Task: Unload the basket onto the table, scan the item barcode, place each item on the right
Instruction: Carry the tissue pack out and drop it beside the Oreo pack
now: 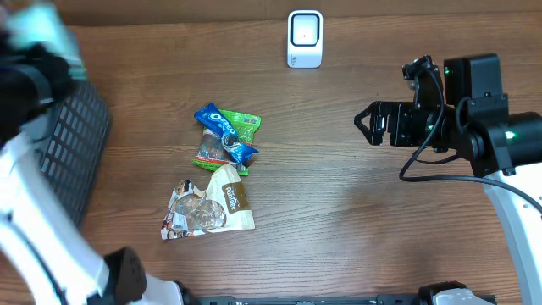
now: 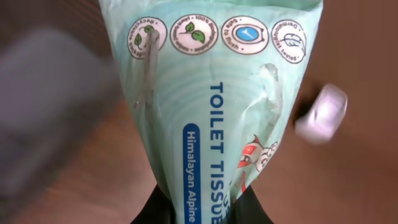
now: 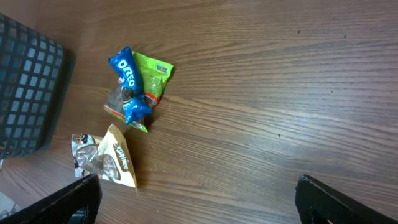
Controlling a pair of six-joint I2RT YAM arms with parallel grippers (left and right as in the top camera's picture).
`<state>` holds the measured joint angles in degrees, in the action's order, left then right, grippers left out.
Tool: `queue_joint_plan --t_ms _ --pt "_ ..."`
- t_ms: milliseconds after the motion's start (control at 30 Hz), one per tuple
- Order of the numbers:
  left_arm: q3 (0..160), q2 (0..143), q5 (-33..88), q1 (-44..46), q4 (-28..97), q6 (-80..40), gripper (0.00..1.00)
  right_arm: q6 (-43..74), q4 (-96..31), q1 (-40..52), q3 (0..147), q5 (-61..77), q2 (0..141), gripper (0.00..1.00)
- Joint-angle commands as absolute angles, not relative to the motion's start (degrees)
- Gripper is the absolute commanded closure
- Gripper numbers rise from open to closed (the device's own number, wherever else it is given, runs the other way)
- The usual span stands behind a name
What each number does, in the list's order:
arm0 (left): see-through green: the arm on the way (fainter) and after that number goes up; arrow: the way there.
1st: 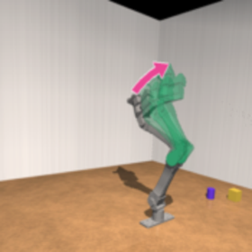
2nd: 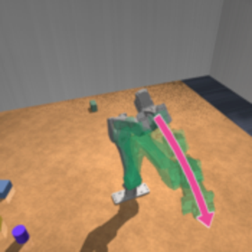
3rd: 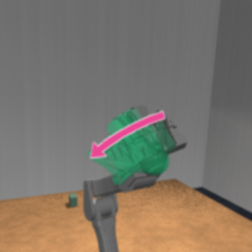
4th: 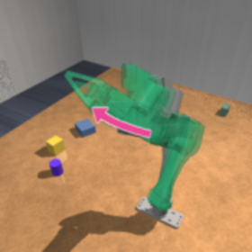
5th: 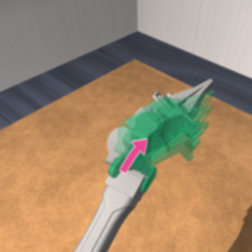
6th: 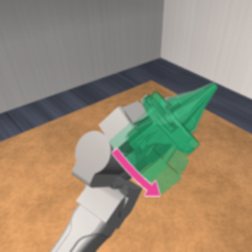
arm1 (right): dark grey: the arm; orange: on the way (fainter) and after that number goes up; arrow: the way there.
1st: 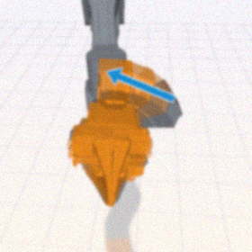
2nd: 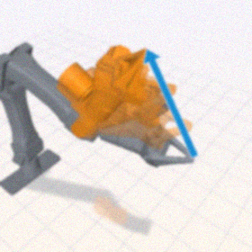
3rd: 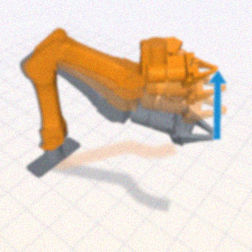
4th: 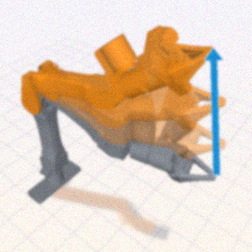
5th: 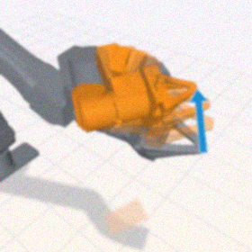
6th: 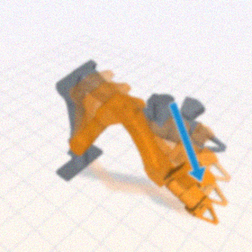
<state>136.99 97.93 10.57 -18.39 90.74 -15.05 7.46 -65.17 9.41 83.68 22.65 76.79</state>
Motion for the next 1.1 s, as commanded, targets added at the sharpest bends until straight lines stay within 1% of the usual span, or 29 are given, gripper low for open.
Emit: queue_joint_plan --t_ms 0,133,267,500,667,800,900,1067 --pt "132.11 101.69 6.57 -10.24 93.36 -12.60 0.96 7.22 -65.04 9.65 85.12 22.02 76.64 0.00" --pt "121.97 104.53 6.00 -0.99 92.33 -12.62 0.96 7.25 -65.65 9.63 85.14 20.40 76.64 0.00" --pt "111.61 105.91 6.11 6.28 86.91 -12.71 0.96 7.25 -66.32 9.63 85.12 20.40 76.64 0.00" --pt "97.14 106.32 7.14 14.61 79.96 -13.80 0.96 7.25 -66.52 9.63 85.12 20.43 76.64 0.00" --pt "88.88 106.34 7.73 15.79 76.01 -15.25 0.96 7.22 -66.37 9.63 85.12 20.43 76.64 0.00" --pt "81.82 106.34 11.22 15.79 68.79 -15.29 0.96 7.25 -66.24 9.63 85.12 20.43 76.64 0.00" --pt "76.12 106.34 11.73 15.79 64.07 -18.13 0.96 7.25 -66.28 9.63 85.12 20.45 76.64 0.00" --pt "72.18 106.34 13.28 16.14 62.59 -18.81 0.96 7.25 -66.28 9.63 85.12 20.47 76.64 0.00"
